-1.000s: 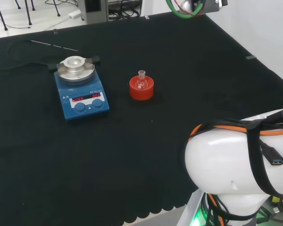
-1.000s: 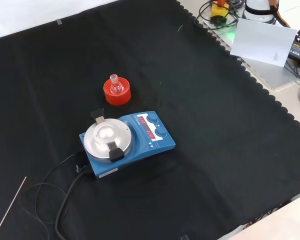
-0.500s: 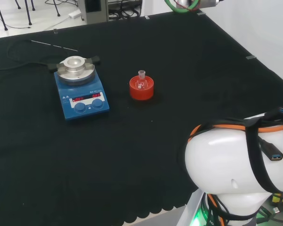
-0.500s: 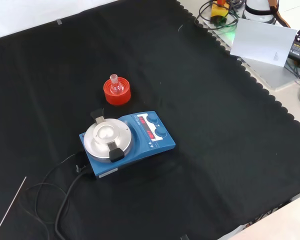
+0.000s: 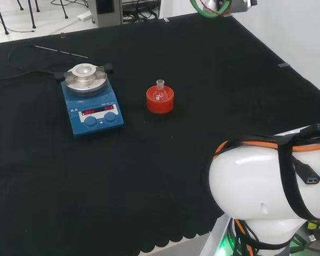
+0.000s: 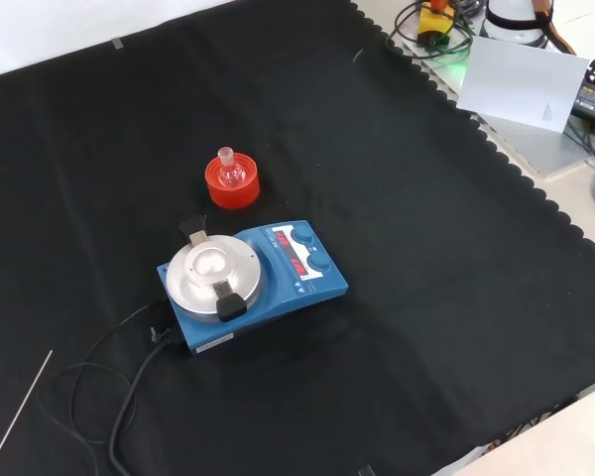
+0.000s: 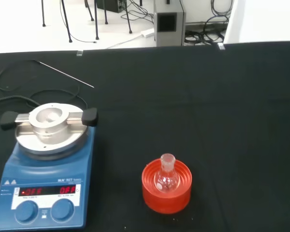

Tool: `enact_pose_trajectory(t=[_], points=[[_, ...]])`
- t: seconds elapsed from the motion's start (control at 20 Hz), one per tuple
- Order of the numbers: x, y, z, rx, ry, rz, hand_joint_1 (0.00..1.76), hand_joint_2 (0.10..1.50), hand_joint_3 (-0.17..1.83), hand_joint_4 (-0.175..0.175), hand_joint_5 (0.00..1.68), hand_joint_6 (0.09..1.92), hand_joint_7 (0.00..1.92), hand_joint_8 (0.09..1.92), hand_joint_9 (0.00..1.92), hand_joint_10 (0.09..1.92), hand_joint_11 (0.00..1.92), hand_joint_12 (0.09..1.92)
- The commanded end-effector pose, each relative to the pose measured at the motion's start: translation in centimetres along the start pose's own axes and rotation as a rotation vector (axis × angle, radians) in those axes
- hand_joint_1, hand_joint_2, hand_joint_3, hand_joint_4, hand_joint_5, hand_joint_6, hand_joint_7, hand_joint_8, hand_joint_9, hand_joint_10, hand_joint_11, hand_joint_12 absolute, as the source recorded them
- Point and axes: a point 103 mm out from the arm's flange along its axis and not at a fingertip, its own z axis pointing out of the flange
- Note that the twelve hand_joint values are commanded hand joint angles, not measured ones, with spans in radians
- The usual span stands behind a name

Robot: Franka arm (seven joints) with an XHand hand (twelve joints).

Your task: Pick up the round-bottom flask.

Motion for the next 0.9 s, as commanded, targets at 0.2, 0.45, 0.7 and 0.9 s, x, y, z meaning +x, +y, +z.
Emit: enact_pose_trajectory(t=[0.2,0.45,0.7,0.9], points=[[-7.8,5.3,5.7,0.029,0.212,0.112,0.4,1.14,0.29,-0.011,0.26,0.09,0.15,0.53,0.25,0.62,0.0,1.21],[-11.5,10.6,9.1,0.041,0.245,0.095,0.47,1.07,0.39,-0.016,0.3,0.09,0.16,0.55,0.28,0.63,0.0,1.26],[-10.5,13.2,12.3,0.004,0.254,0.088,0.55,0.99,0.47,-0.02,0.34,0.09,0.17,0.57,0.31,0.63,0.0,1.29],[-8.5,14.8,15.1,0.024,0.273,0.063,0.65,0.88,0.59,-0.027,0.41,0.09,0.2,0.58,0.34,0.63,0.0,1.32]])
